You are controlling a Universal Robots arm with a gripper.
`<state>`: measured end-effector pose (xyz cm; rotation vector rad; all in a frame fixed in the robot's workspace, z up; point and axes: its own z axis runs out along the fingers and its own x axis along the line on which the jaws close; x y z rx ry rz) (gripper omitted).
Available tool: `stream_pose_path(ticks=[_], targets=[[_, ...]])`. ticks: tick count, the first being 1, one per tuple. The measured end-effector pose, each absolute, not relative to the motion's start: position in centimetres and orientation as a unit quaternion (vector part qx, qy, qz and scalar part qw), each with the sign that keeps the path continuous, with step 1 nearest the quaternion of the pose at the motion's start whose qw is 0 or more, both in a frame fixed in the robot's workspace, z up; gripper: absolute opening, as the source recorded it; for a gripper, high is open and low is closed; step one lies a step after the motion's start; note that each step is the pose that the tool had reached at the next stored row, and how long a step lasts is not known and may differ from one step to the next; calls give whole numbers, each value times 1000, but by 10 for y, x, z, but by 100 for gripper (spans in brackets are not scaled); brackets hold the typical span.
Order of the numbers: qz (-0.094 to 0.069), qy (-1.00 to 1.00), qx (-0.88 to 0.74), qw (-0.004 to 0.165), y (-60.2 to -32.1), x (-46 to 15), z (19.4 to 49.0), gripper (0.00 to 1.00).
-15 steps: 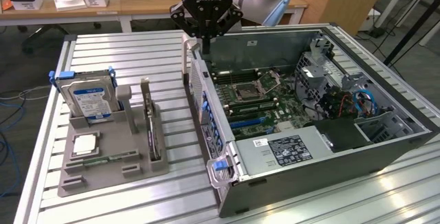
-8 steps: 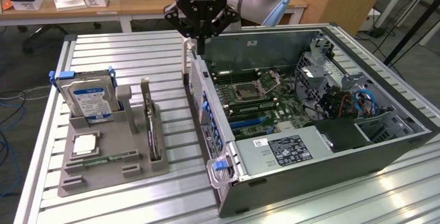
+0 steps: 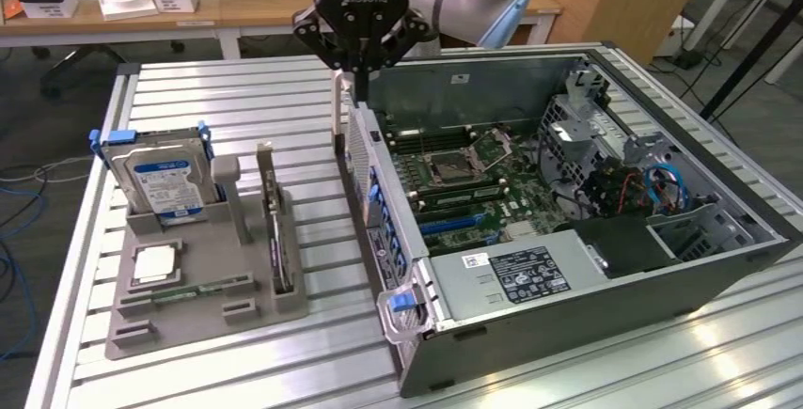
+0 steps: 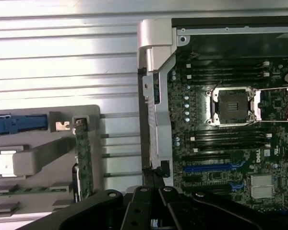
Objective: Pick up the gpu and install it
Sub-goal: 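Reach for the gpu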
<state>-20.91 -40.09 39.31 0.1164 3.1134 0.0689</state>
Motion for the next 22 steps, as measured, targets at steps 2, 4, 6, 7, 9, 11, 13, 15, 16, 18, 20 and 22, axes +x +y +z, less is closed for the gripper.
stream_pose_path(ticks=[2, 4, 6, 7, 9, 11, 13, 15, 16, 18, 20, 22], targets=[[22, 999, 37, 13, -402, -210, 393, 11], [22, 999, 37, 13, -402, -211, 393, 11], [22, 999, 37, 13, -403, -213, 393, 11], [22, 999, 37, 13, -403, -213, 393, 11], [22, 999, 37, 13, -404, -214, 393, 11], [22, 999, 37, 13, -404, -216, 393, 11], [22, 999, 37, 13, -405, -217, 393, 11], [22, 999, 37, 13, -406, -218, 393, 11], [22, 999, 37, 13, -406, -218, 393, 11], [22, 999, 37, 13, -406, -219, 393, 11], [22, 999, 37, 13, -407, -220, 393, 11], [22, 999, 37, 13, -408, -221, 393, 11]])
